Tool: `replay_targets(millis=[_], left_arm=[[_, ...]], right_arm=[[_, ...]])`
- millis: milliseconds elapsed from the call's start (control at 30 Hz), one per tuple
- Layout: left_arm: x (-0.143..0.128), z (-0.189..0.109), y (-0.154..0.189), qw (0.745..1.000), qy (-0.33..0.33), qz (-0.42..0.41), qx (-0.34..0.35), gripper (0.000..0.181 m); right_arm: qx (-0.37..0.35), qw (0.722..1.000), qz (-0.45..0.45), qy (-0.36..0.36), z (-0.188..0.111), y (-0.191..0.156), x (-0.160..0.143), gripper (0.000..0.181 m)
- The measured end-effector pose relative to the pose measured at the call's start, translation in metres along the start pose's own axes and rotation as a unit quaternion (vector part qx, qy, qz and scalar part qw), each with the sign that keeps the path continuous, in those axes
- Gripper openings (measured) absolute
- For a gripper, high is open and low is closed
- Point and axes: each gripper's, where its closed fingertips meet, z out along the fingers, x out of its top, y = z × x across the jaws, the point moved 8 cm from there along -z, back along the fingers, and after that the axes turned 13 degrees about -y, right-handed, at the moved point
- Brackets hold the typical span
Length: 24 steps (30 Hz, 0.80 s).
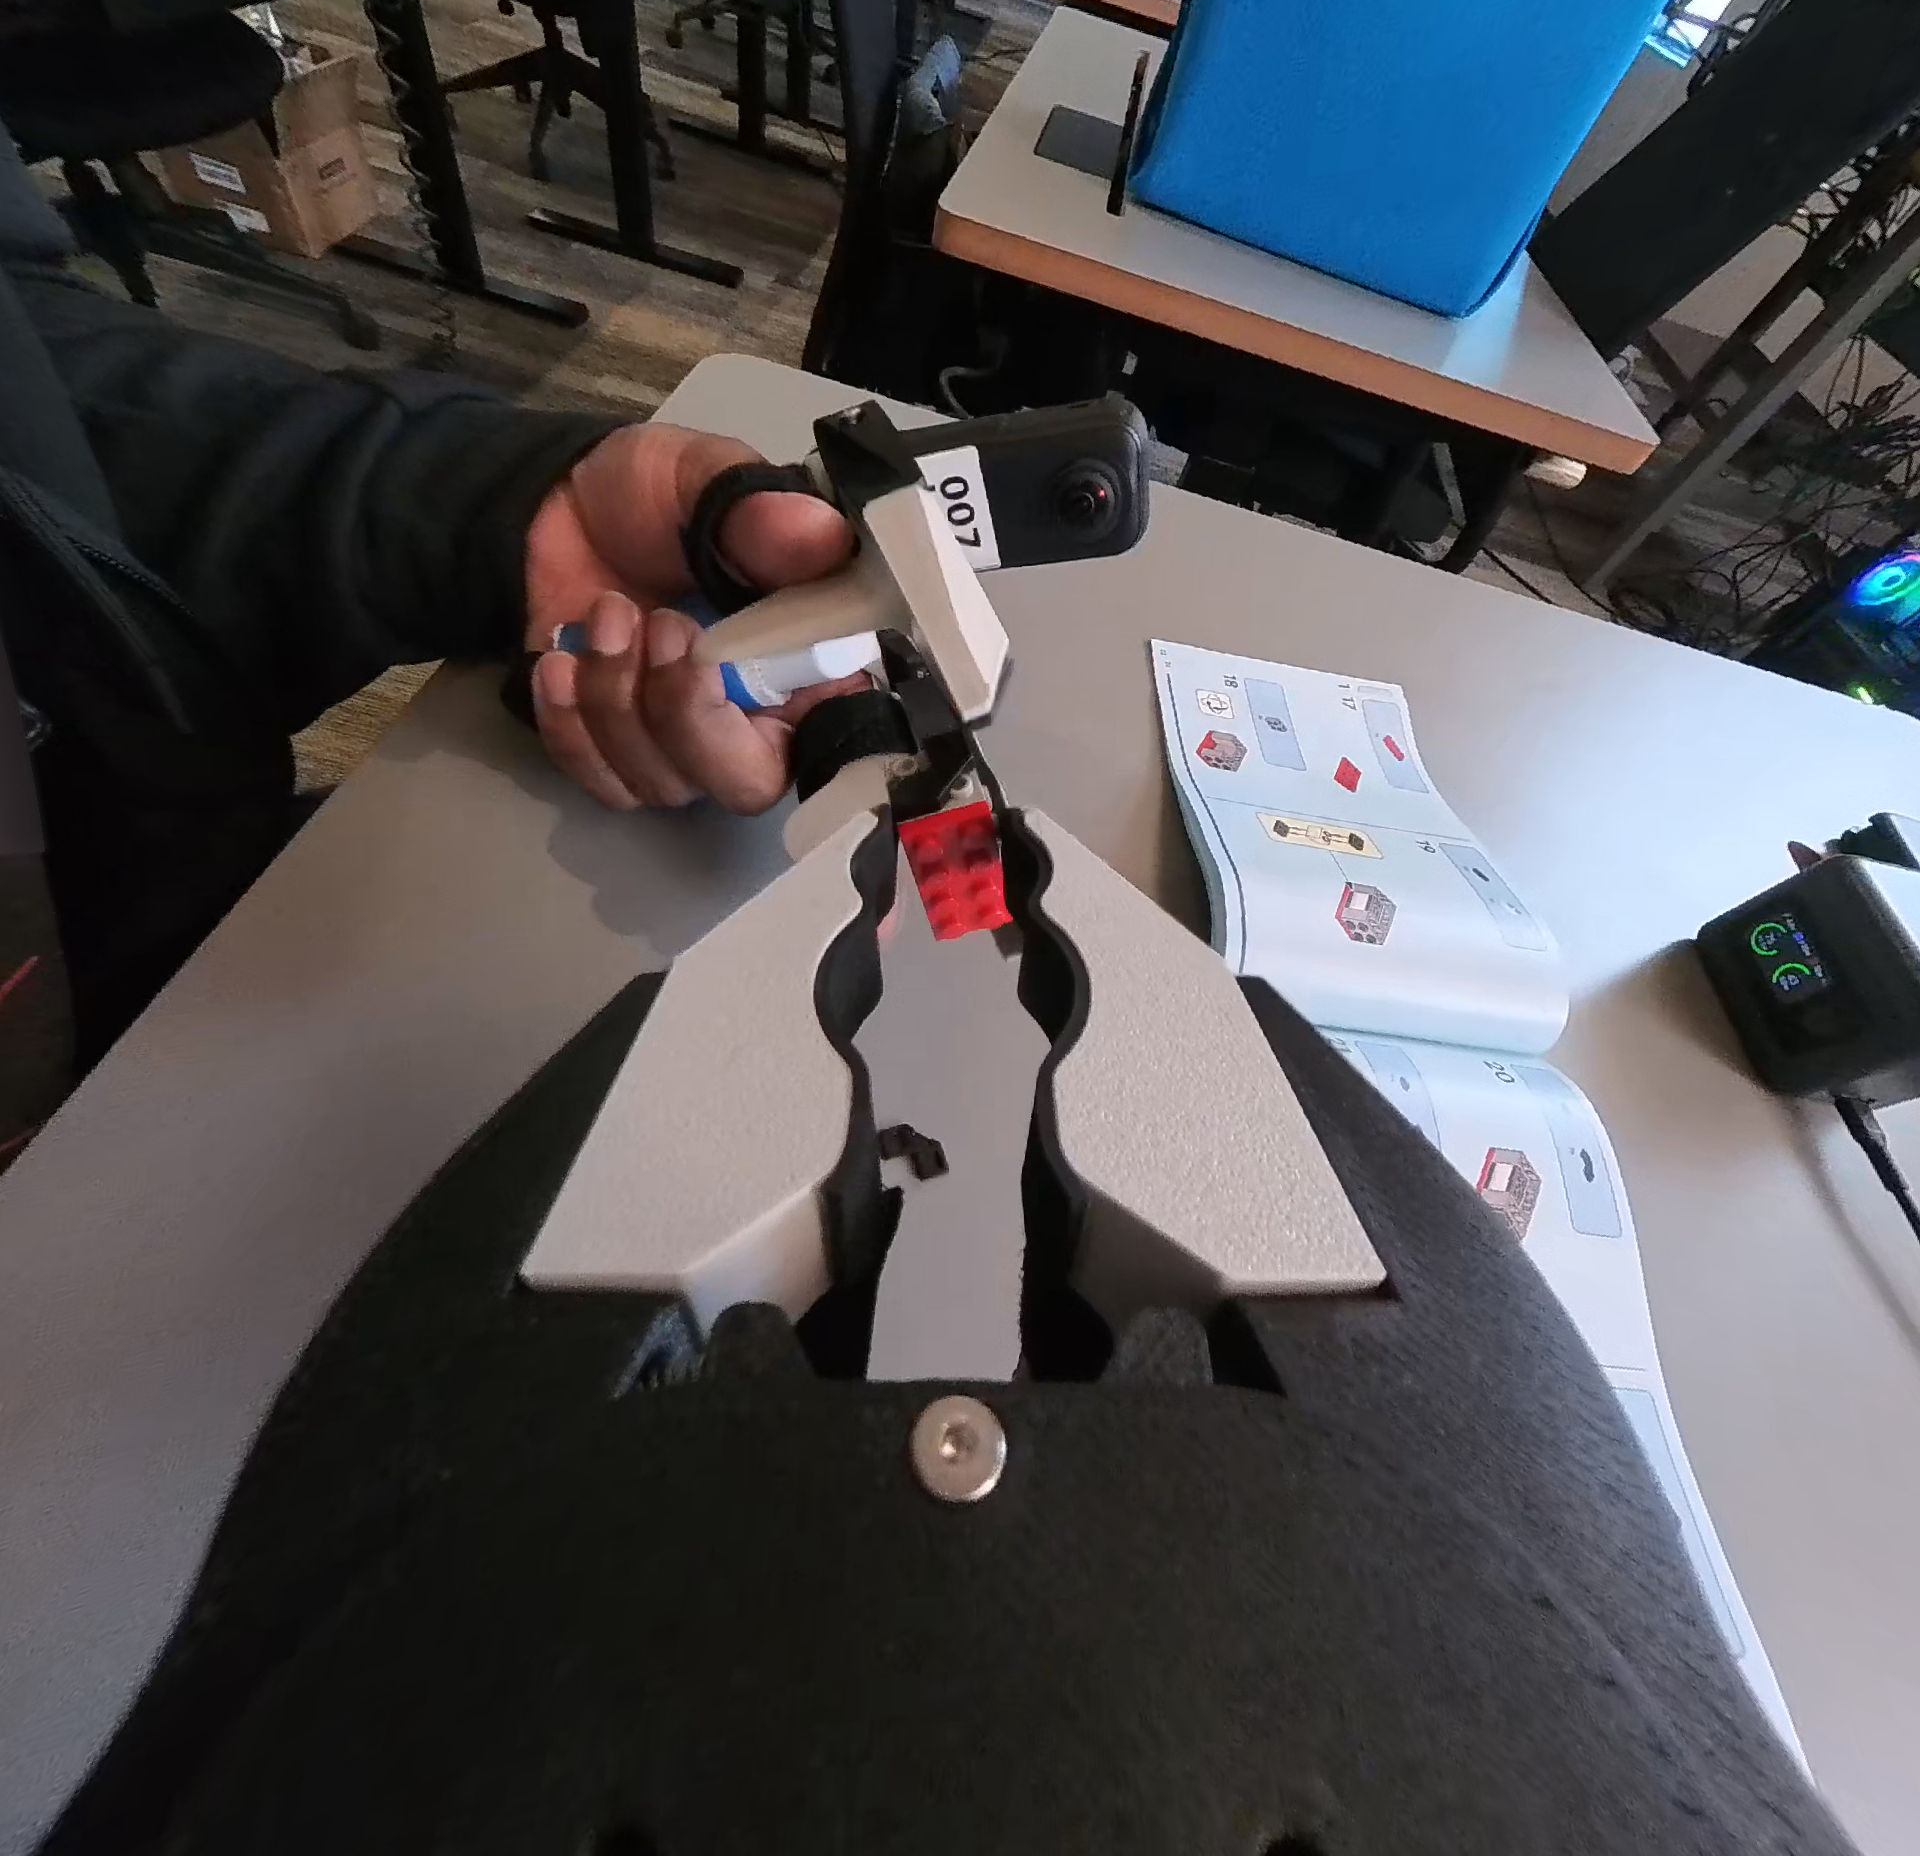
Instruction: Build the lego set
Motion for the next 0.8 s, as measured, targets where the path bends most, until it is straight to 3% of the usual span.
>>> replay_targets(millis=[433,567,800], left_arm=[[-0.0001,-0.0003,-0.0038,1.000,-0.001,-0.018,0.004,0.053],[0.0002,-0.0015,-0.0028,1.000,0.007,-0.017,-0.005,0.038],[0.0005,-0.0014,-0.0032,1.000,0.008,-0.017,-0.004,0.038]], right_arm=[[0.011,1.000,0.001,0.000,0.0031,0.0049,-0.0026,0.021],[0.012,1.000,0.004,-0.003,0.0059,0.0059,-0.0046,0.021],[0.019,1.000,0.013,0.010,0.0090,0.0075,-0.0067,0.021]])
